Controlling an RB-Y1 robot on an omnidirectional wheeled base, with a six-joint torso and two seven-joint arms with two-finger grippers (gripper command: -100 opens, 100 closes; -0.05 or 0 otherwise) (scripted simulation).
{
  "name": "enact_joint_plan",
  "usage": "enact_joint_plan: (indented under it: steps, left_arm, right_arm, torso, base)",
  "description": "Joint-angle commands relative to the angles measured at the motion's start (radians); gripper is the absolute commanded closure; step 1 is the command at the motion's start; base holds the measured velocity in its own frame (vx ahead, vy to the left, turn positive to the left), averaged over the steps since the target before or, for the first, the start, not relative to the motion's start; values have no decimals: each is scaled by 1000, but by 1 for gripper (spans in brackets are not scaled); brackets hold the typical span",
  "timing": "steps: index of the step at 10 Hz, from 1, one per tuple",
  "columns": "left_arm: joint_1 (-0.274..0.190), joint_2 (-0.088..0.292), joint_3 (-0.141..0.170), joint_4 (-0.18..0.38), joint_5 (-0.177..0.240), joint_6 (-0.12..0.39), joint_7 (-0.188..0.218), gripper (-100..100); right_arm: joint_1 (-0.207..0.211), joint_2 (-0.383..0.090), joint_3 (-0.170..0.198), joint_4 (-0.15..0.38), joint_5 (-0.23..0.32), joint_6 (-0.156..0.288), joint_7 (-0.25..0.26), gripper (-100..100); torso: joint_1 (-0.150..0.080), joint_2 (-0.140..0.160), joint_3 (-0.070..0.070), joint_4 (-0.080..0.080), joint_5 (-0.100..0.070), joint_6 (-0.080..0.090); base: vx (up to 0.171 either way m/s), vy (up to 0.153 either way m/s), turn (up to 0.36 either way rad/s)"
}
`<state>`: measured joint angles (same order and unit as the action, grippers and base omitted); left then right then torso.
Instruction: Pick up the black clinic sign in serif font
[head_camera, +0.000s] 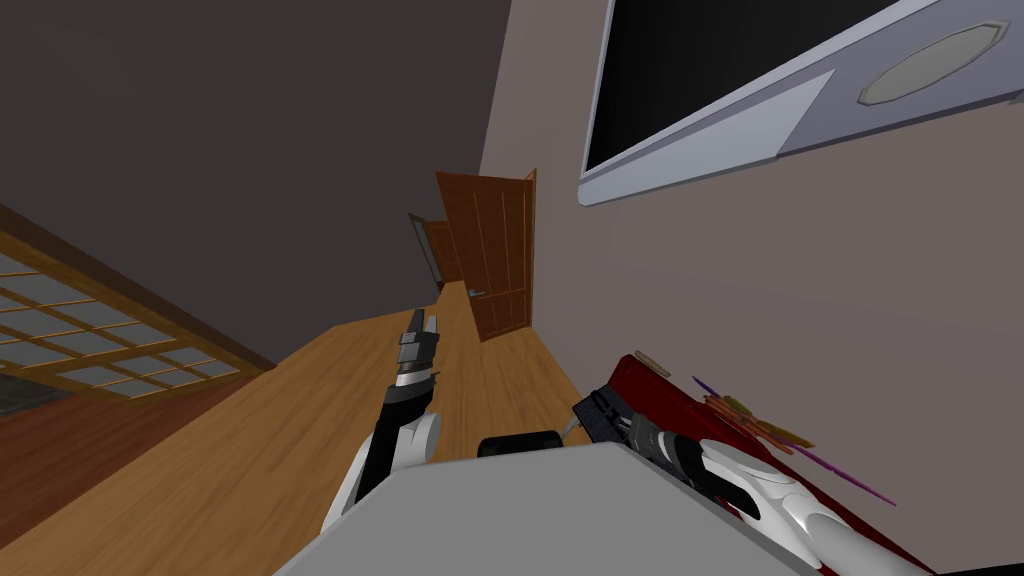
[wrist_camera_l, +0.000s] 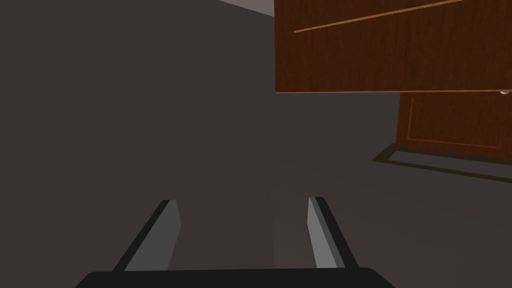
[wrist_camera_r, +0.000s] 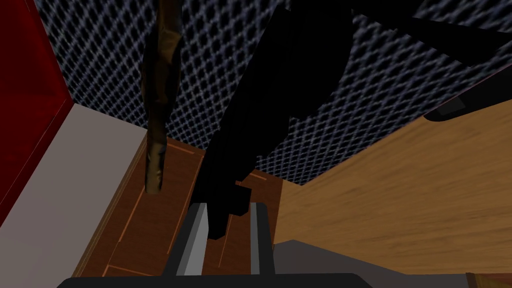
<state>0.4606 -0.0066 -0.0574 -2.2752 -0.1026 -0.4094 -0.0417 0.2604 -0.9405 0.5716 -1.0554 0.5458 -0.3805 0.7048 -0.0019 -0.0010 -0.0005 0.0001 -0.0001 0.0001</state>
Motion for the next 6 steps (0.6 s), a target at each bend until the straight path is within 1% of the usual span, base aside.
enact_joint_plan:
  steps: [1,2,4,5,6]
  left_arm:
    - [0,0,0,0,0,0,0,0]
    - [0,0,0,0,0,0,0,0]
    - [0,0,0,0,0,0,0,0]
    - [0,0,0,0,0,0,0,0]
    - [0,0,0,0,0,0,0,0]
  right_arm:
    - [0,0,0,0,0,0,0,0]
    - [10,-29,-4,-17,-5,-10,-5,100]
    - [17,-59,-5,-34,-11,-22,-12,100]
    - [19,-49,-7,-30,-10,-17,-6,100]
    - [20,-51,-7,-32,-10,-18,-8,0]
  torso:
    - [0,0,0,0,0,0]
    - [0,0,0,0,0,0]
    - [2,2,1,0,1,1]
    - [3,2,1,0,1,0]
    - [2,1,1,0,1,0]
  base:
    - [0,0,0]
    - [-8,29,-64]
    - [-19,41,-80]
    - [-8,17,-12]
    - [0,0,0]
